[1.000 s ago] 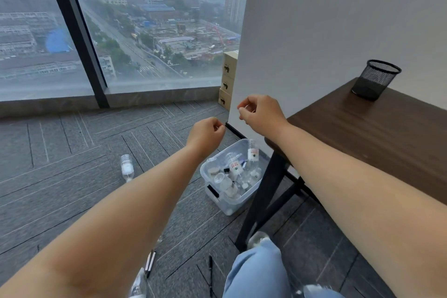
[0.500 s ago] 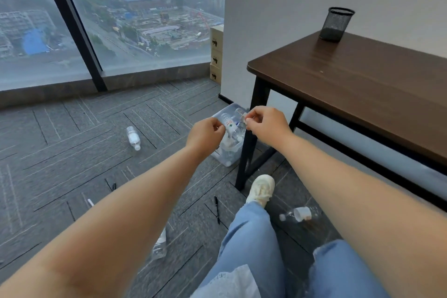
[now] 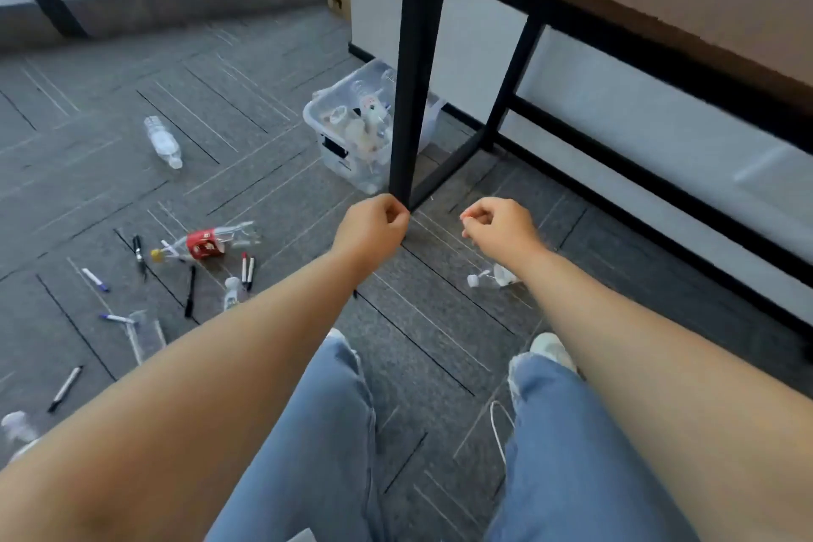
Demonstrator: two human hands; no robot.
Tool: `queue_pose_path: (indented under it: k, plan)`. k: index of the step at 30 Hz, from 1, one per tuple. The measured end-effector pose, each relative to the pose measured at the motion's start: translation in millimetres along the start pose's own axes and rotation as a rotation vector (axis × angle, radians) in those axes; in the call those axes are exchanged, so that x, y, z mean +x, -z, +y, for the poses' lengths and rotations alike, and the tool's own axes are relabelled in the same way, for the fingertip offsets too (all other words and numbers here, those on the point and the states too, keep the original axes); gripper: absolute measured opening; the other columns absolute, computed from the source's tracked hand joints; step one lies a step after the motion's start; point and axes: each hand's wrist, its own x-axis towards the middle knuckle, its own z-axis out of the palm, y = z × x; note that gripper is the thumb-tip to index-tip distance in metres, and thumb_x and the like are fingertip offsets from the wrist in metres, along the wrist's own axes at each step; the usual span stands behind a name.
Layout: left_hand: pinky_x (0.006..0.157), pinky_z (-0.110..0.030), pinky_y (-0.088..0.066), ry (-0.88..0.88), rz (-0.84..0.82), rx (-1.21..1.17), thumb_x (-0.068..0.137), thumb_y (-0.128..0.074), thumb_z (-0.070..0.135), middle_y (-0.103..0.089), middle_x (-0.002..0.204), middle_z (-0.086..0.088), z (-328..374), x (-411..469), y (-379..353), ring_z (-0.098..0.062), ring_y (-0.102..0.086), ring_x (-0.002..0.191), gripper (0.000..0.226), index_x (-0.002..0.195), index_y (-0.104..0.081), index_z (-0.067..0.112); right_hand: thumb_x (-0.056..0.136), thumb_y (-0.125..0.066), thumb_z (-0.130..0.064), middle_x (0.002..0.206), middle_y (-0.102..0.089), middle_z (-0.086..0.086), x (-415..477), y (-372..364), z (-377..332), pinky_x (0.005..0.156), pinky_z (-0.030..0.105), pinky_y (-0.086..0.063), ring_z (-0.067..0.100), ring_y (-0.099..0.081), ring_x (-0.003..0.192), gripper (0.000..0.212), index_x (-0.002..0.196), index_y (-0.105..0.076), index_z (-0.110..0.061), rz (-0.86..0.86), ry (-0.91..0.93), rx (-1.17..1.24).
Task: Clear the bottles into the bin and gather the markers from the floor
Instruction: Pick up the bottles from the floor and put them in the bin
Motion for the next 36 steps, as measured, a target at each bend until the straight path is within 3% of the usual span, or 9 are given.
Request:
queue_pose_path:
  k: [4, 8, 12, 16, 21, 27, 29, 33, 36]
  plan:
    - [0.062, -0.028, -0.043, 0.077, -0.062, 0.022, 0.091, -0.047, 0.022, -0.057, 0.073, 0.003, -32, 27, -36, -0.017, -0.052, 0.067, 0.012, 0.082, -0.055, 0.019, 0.085, -0.055, -0.015, 0.089, -0.072, 0.01, 28, -30, 43, 0.077, 0.039, -0.057, 0.028, -0.067, 0.085, 0.023, 0.067, -0.058, -0.028, -0.034, -0.098, -0.003]
    - [0.071, -0.028, -0.042, 0.108, -0.089, 0.045, 0.09, -0.046, 0.022, -0.058, 0.087, 0.001, -52, 62, -68, -0.021, -0.054, 0.081, 0.012, 0.088, -0.058, 0.018, 0.083, -0.056, -0.014, 0.086, -0.073, 0.01, 54, -49, 88, 0.082, 0.045, -0.056, 0.03, -0.069, 0.085, 0.026, 0.063, -0.055, -0.03, -0.055, -0.162, -0.037]
    - [0.075, -0.028, -0.042, 0.063, -0.119, 0.089, 0.09, -0.048, 0.022, -0.058, 0.088, 0.001, -74, 87, -106, -0.02, -0.054, 0.085, 0.016, 0.095, -0.062, 0.015, 0.084, -0.056, -0.013, 0.087, -0.072, 0.011, 79, -62, 132, 0.081, 0.04, -0.056, 0.03, -0.068, 0.086, 0.023, 0.066, -0.055, -0.028, -0.019, -0.223, -0.107]
    - [0.081, -0.033, -0.05, 0.047, -0.134, 0.13, 0.09, -0.048, 0.023, -0.063, 0.092, -0.001, -98, 113, -132, -0.022, -0.059, 0.092, 0.017, 0.094, -0.063, 0.017, 0.084, -0.056, -0.01, 0.084, -0.07, 0.01, 105, -85, 174, 0.074, 0.031, -0.051, 0.029, -0.065, 0.085, 0.013, 0.081, -0.062, -0.021, -0.01, -0.265, -0.172]
    - [0.074, -0.03, -0.047, 0.026, -0.124, 0.142, 0.091, -0.046, 0.019, -0.062, 0.092, -0.001, -121, 149, -166, -0.021, -0.058, 0.088, 0.02, 0.099, -0.064, 0.013, 0.086, -0.052, -0.011, 0.066, -0.051, -0.009, 140, -117, 224, 0.049, 0.02, -0.03, 0.018, -0.05, 0.066, 0.013, 0.089, -0.06, -0.021, -0.068, -0.319, -0.216]
    - [0.082, -0.034, -0.051, 0.062, -0.141, 0.129, 0.091, -0.047, 0.016, -0.064, 0.1, -0.003, -163, 174, -205, -0.022, -0.06, 0.091, 0.019, 0.099, -0.064, 0.013, 0.088, -0.049, -0.011, 0.097, -0.063, 0.009, 186, -156, 272, 0.051, 0.021, -0.032, 0.025, -0.052, 0.079, 0.023, 0.107, -0.061, -0.016, -0.115, -0.333, -0.264]
    - [0.08, -0.034, -0.051, 0.087, -0.146, 0.139, 0.091, -0.047, 0.015, -0.062, 0.098, -0.002, -176, 183, -218, -0.021, -0.06, 0.089, 0.019, 0.1, -0.063, 0.013, 0.088, -0.049, -0.012, 0.108, -0.064, 0.01, 201, -165, 285, 0.062, 0.025, -0.039, 0.026, -0.054, 0.086, 0.025, 0.111, -0.059, -0.015, -0.119, -0.32, -0.299]
    - [0.081, -0.03, -0.047, 0.145, -0.123, 0.128, 0.089, -0.047, 0.012, -0.06, 0.092, 0.003, -199, 193, -244, -0.019, -0.058, 0.09, 0.018, 0.097, -0.063, 0.015, 0.085, -0.055, -0.004, 0.13, -0.049, 0.009, 219, -181, 310, 0.085, 0.039, -0.046, 0.031, -0.049, 0.115, 0.042, 0.126, -0.052, -0.014, -0.179, -0.208, -0.558]
    - [0.081, -0.029, -0.047, 0.151, -0.147, 0.131, 0.09, -0.047, 0.011, -0.059, 0.092, 0.003, -213, 190, -263, -0.018, -0.058, 0.088, 0.018, 0.099, -0.063, 0.013, 0.083, -0.052, 0.005, 0.146, -0.032, 0.008, 221, -191, 328, 0.081, 0.044, -0.049, 0.035, -0.046, 0.12, 0.058, 0.137, -0.039, -0.012, -0.302, -0.106, -0.814]
